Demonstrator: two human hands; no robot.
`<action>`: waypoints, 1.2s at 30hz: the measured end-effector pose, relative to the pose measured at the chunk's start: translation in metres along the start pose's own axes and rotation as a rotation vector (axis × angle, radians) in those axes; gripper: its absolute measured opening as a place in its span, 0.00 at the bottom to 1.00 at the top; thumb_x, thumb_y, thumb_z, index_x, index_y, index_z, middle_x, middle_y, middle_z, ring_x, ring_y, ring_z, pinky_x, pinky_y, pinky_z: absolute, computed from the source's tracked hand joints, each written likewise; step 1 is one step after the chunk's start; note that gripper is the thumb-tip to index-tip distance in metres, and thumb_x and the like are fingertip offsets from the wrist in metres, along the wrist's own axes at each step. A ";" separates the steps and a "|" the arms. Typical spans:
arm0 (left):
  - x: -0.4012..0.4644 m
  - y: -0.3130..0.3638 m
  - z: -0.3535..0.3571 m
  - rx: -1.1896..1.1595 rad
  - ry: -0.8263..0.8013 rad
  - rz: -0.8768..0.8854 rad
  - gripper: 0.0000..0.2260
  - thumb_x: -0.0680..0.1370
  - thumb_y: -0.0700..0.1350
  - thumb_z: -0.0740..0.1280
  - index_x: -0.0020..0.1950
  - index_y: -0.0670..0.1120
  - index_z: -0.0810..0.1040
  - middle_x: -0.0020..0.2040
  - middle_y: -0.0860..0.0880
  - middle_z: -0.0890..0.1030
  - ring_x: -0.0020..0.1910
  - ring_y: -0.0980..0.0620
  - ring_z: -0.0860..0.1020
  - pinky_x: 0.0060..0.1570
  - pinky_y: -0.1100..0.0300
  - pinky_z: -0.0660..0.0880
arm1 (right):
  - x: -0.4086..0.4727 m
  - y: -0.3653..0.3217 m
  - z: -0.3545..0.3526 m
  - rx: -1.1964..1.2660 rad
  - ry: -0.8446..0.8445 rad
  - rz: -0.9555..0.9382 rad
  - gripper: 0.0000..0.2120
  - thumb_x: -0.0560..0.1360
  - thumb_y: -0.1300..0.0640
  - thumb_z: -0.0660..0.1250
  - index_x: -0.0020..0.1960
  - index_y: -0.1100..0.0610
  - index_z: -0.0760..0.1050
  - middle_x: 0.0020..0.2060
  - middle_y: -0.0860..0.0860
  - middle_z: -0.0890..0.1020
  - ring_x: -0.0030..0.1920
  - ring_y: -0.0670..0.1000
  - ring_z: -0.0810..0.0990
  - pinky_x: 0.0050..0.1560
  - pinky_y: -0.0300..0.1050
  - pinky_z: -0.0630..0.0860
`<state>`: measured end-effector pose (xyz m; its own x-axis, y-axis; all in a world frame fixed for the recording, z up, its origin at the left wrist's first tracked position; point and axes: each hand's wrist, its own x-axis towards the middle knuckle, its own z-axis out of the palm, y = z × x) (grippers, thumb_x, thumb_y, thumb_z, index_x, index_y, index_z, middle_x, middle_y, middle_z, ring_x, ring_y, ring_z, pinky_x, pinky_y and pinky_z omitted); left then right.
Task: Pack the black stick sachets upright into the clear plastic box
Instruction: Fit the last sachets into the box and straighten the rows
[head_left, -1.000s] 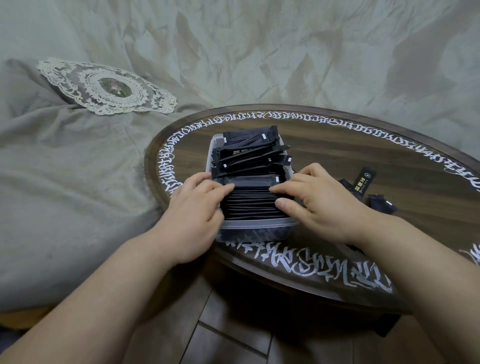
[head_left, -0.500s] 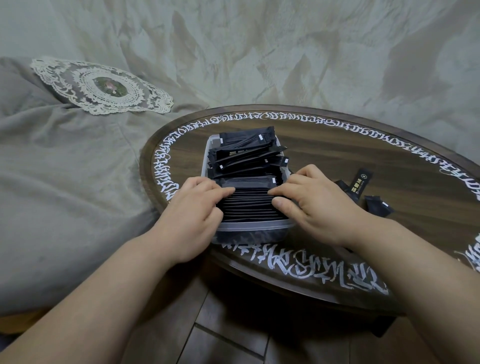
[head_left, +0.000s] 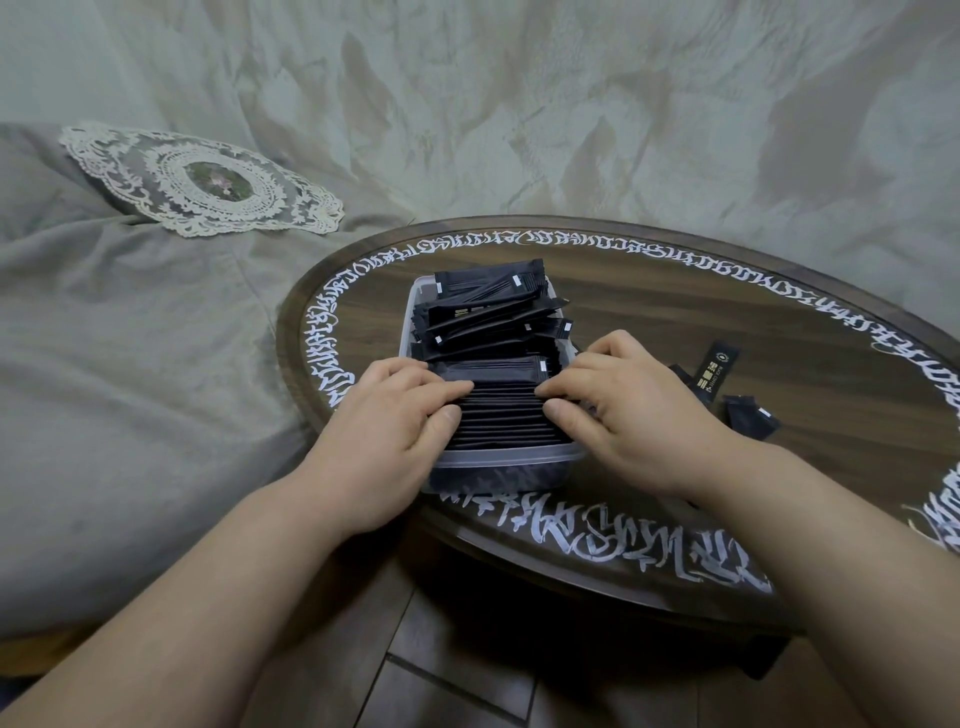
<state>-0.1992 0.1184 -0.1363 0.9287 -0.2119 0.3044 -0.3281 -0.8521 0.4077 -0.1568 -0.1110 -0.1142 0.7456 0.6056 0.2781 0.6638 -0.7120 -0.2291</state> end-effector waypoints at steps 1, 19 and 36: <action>0.000 -0.001 0.000 -0.006 0.007 0.001 0.29 0.75 0.61 0.46 0.68 0.52 0.75 0.53 0.61 0.73 0.61 0.60 0.62 0.61 0.67 0.57 | 0.000 0.000 -0.001 0.018 0.006 0.006 0.16 0.79 0.47 0.57 0.60 0.49 0.78 0.49 0.41 0.80 0.55 0.47 0.65 0.44 0.33 0.56; 0.008 -0.007 -0.010 -0.018 0.156 -0.039 0.17 0.77 0.55 0.57 0.58 0.52 0.82 0.50 0.61 0.76 0.60 0.53 0.72 0.58 0.61 0.64 | 0.005 0.006 -0.007 0.041 0.170 0.011 0.11 0.75 0.49 0.65 0.53 0.51 0.81 0.41 0.40 0.78 0.50 0.49 0.71 0.46 0.44 0.69; 0.035 -0.018 -0.016 -0.041 0.134 -0.331 0.09 0.77 0.46 0.67 0.56 0.55 0.82 0.56 0.53 0.81 0.59 0.50 0.74 0.52 0.62 0.67 | 0.062 0.023 -0.002 -0.176 -0.169 0.166 0.19 0.73 0.39 0.66 0.58 0.48 0.79 0.38 0.43 0.70 0.52 0.51 0.66 0.46 0.45 0.68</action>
<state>-0.1631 0.1344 -0.1189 0.9558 0.1389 0.2592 -0.0227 -0.8439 0.5360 -0.0954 -0.0904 -0.1005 0.8520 0.5161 0.0877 0.5227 -0.8478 -0.0893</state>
